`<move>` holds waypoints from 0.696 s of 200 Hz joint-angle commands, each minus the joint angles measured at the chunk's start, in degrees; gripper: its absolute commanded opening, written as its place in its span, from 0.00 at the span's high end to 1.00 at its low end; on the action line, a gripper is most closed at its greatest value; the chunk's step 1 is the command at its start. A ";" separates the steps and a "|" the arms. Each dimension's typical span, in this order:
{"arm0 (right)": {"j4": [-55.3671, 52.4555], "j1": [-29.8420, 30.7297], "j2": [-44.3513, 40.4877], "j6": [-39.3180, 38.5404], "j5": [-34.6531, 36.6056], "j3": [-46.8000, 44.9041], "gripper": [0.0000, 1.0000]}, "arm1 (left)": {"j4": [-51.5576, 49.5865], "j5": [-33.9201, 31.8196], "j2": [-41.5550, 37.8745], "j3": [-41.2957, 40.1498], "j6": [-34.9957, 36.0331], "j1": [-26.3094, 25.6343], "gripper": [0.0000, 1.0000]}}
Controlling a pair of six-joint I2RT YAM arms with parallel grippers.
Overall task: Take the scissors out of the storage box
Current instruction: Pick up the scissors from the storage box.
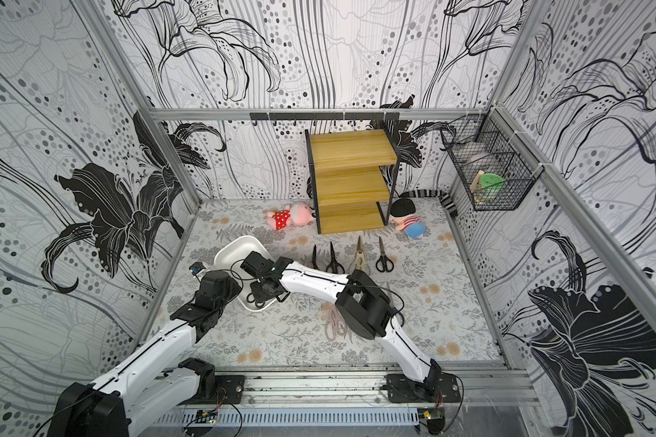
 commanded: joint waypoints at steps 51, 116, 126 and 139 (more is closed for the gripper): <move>-4.93 2.02 5.57 -2.28 0.53 3.96 0.63 | -0.06 -0.84 -0.31 1.13 0.12 0.24 1.00; -4.45 2.18 6.95 2.08 9.77 1.71 0.63 | 0.08 -0.41 -0.33 1.29 0.28 0.48 1.00; -4.42 2.22 7.39 3.07 12.22 1.58 0.64 | 0.08 -0.25 -0.35 1.30 0.34 0.50 1.00; -3.12 2.33 7.93 3.60 14.92 0.71 0.65 | 0.05 -0.14 -0.22 1.30 0.36 0.55 1.00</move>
